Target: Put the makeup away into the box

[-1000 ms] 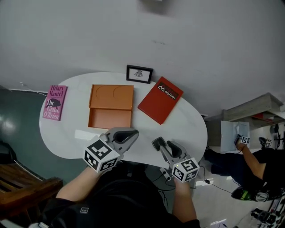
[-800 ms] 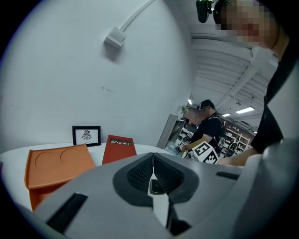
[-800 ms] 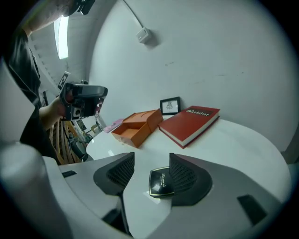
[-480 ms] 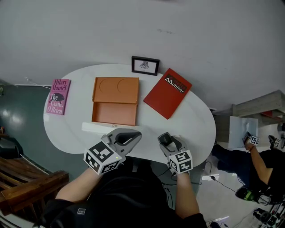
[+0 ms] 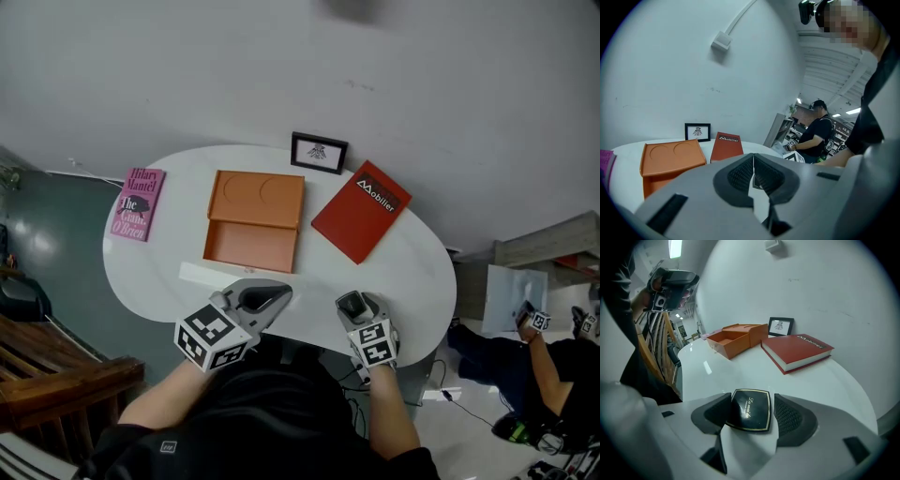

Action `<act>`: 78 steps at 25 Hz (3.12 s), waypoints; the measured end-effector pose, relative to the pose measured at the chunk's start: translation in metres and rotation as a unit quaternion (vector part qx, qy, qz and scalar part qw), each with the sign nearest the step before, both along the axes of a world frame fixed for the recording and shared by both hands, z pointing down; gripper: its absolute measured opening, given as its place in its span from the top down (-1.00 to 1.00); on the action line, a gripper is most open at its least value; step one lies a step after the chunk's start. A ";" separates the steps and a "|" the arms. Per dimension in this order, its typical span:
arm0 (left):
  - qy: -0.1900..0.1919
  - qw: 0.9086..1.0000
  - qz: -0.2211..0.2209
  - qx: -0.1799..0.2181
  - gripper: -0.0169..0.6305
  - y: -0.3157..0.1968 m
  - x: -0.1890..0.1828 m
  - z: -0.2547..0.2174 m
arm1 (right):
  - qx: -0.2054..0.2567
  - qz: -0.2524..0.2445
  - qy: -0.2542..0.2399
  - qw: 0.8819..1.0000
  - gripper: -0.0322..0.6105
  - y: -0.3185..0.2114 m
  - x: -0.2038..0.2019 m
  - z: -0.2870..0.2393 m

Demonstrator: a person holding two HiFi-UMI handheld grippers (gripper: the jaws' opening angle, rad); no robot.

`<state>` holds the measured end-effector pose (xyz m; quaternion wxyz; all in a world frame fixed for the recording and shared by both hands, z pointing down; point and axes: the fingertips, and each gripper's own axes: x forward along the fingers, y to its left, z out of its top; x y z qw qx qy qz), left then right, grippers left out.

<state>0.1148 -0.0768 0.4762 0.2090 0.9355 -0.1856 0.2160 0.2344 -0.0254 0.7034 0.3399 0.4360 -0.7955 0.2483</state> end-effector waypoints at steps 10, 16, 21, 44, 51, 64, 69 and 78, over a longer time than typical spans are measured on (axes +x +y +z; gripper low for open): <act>0.008 1.000 0.008 0.007 0.90 0.009 0.023 -0.008 | -0.028 -0.038 -0.007 0.999 0.11 0.019 -0.014 0.011; 0.011 1.000 -0.001 -0.002 0.90 0.017 0.024 -0.006 | -0.044 -0.036 -0.022 0.998 0.11 0.028 -0.019 0.004; 0.010 1.000 -0.004 -0.006 0.90 0.027 0.023 -0.002 | -0.049 -0.051 -0.006 0.997 0.08 0.040 -0.022 0.010; 0.024 0.999 -0.021 -0.010 0.91 0.050 0.026 -0.004 | -0.002 0.055 -0.053 0.997 0.06 0.034 -0.007 0.007; 0.025 0.999 -0.033 -0.008 0.90 0.054 0.027 -0.006 | 0.021 0.077 -0.102 0.992 0.06 0.024 0.000 -0.016; 0.054 0.995 -0.082 0.021 0.90 -0.004 -0.047 -0.019 | 0.073 0.074 -0.113 0.988 0.06 -0.025 -0.030 -0.084; 0.060 0.995 -0.073 0.022 0.90 -0.036 -0.098 -0.020 | 0.087 0.088 -0.107 0.987 0.06 -0.061 -0.069 -0.105; 0.073 0.995 -0.061 0.011 0.90 -0.090 -0.196 -0.015 | 0.090 0.109 -0.102 0.985 0.06 -0.132 -0.153 -0.120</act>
